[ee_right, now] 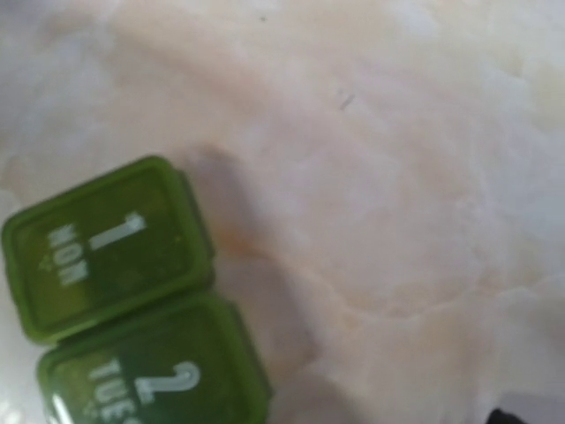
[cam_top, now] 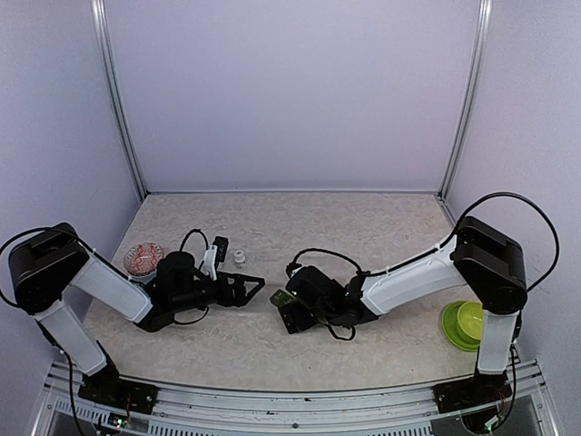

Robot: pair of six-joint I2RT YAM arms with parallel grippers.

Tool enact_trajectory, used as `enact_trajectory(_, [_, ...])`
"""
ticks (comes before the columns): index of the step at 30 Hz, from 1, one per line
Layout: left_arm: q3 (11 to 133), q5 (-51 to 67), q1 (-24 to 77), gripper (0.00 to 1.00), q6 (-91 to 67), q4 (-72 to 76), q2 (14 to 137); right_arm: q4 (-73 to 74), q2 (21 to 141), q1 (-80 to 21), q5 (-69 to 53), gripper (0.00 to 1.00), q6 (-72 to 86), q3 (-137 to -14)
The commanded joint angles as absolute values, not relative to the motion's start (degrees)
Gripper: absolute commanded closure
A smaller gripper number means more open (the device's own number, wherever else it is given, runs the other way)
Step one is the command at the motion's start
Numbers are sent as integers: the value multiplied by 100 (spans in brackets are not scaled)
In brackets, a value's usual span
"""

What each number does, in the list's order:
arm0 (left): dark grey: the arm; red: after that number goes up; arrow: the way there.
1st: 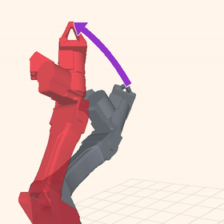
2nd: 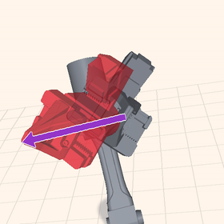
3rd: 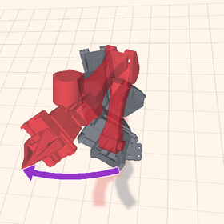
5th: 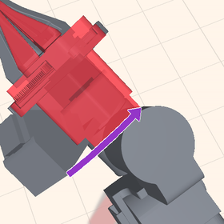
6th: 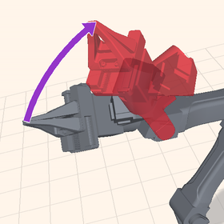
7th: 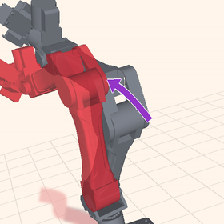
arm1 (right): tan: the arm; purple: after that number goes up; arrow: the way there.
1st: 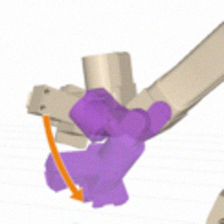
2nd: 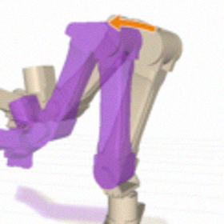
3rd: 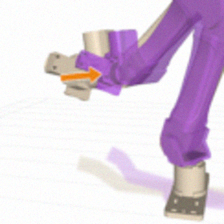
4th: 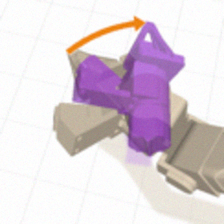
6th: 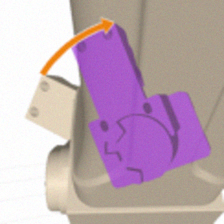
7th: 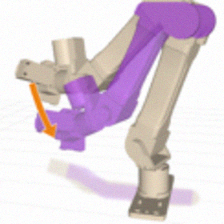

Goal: Sort the pills into containers
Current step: Position the pill container at the center of the board.

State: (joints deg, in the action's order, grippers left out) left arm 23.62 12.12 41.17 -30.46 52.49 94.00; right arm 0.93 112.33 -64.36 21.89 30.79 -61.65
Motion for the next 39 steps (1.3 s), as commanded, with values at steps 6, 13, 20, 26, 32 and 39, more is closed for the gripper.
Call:
enact_trajectory(6, [2241, 1023, 4078, 1, -3024, 5549, 9227, 634, 11378, -6240, 2493, 0, 3125, -6334])
enact_trajectory(13, [2220, 998, 4063, 1, -3030, 5555, 9211, 750, 11371, -5979, 2416, 0, 2869, -6330])
enact_trajectory(20, [2205, 970, 4061, 1, -3029, 5548, 9185, 804, 11417, -5689, 2374, 0, 2520, -6389])
enact_trajectory(26, [2218, 988, 4052, 1, -3025, 5545, 9209, 878, 11488, -5463, 2380, 0, 2085, -6478])
enact_trajectory(32, [2237, 996, 4056, 1, -3039, 5543, 9249, 752, 11587, -5201, 2255, 0, 1846, -6574])
enact_trajectory(39, [2268, 1027, 4052, 1, -3050, 5544, 9328, 504, 11801, -5106, 1970, 0, 1461, -6858])
